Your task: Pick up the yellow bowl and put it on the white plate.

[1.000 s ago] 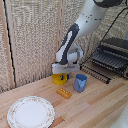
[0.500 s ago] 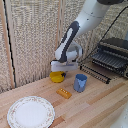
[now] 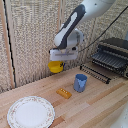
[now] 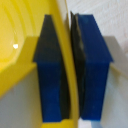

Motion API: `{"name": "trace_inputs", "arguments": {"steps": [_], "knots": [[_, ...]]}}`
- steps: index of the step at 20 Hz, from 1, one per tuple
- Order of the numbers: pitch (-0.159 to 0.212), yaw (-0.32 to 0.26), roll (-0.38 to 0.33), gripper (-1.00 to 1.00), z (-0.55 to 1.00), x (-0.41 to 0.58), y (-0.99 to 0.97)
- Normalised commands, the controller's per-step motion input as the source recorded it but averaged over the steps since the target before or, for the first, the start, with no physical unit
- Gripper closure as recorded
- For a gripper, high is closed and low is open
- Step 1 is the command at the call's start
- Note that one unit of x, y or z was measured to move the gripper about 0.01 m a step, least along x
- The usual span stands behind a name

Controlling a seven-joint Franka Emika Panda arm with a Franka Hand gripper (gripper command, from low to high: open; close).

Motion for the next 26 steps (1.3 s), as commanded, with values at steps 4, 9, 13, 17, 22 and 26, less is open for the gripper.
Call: {"name": "trace_inputs", "arguments": {"steps": [4, 9, 13, 17, 22, 26], "knots": [[0.000, 0.043, 0.080, 1.00, 0.87, -0.002, 0.53], [0.000, 0.054, 0.077, 1.00, 0.83, -0.055, 0.60], [-0.013, 0.041, 0.036, 1.00, 0.63, -0.356, 0.66], [-0.029, 0.033, 0.008, 1.00, 0.32, -0.548, 0.65], [-0.003, 0.065, 0.000, 1.00, 0.04, -0.554, 0.58], [0.007, 0.104, 0.004, 1.00, -0.17, -0.633, 0.42]]}}
